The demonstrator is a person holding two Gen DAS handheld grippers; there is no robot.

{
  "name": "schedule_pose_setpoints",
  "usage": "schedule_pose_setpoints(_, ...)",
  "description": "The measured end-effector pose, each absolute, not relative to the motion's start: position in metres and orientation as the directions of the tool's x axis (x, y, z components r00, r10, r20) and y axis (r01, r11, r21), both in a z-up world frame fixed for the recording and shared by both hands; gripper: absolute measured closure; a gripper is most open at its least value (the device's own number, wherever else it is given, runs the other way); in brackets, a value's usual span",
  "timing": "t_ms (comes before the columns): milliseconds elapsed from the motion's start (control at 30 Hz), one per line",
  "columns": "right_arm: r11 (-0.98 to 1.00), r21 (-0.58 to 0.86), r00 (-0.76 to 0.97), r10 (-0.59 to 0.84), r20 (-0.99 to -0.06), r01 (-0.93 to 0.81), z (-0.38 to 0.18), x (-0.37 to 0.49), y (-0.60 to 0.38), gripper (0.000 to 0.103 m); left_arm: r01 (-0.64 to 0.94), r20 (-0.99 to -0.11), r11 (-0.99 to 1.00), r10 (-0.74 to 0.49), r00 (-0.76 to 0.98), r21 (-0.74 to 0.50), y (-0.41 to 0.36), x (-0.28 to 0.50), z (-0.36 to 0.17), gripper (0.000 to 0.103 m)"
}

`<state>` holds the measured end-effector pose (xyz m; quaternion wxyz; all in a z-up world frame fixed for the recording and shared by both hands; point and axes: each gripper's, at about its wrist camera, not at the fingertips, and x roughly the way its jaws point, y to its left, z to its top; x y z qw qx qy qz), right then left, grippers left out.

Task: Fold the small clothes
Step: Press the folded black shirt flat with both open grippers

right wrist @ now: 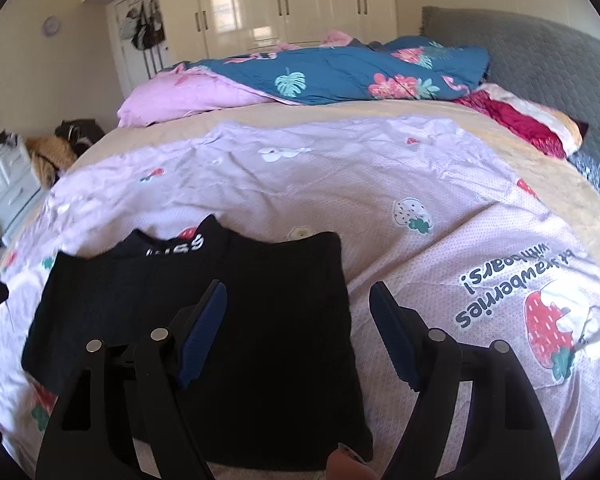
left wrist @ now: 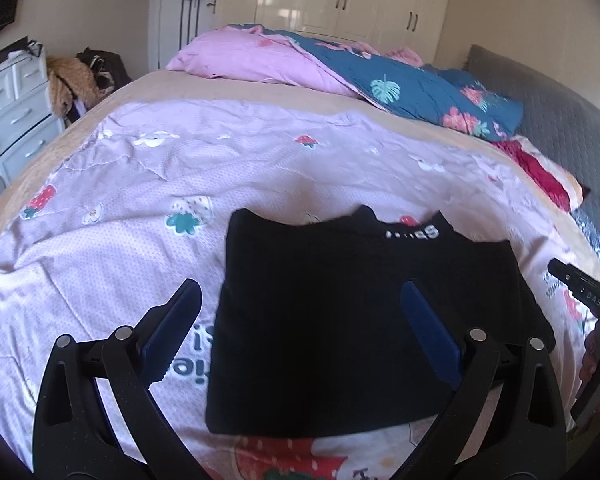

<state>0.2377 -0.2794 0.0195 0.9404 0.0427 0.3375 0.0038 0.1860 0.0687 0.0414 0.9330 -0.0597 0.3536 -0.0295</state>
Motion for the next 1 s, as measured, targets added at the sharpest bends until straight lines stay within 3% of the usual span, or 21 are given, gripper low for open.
schedule_pose_setpoints(600,0.992,0.094,0.676,0.123,-0.727,-0.079,-0.026,0.211,-0.251,0.030,0.061,-0.775,0.992,-0.126,0.619,-0.113,0.030,0.168,-0.020,0.009)
schedule_pose_setpoints(1000,0.999,0.052,0.603,0.050,-0.796,-0.015,-0.057,0.203,-0.267,0.030,0.040,-0.804,0.990,-0.136,0.579,-0.139,0.035,0.160,-0.036,0.009)
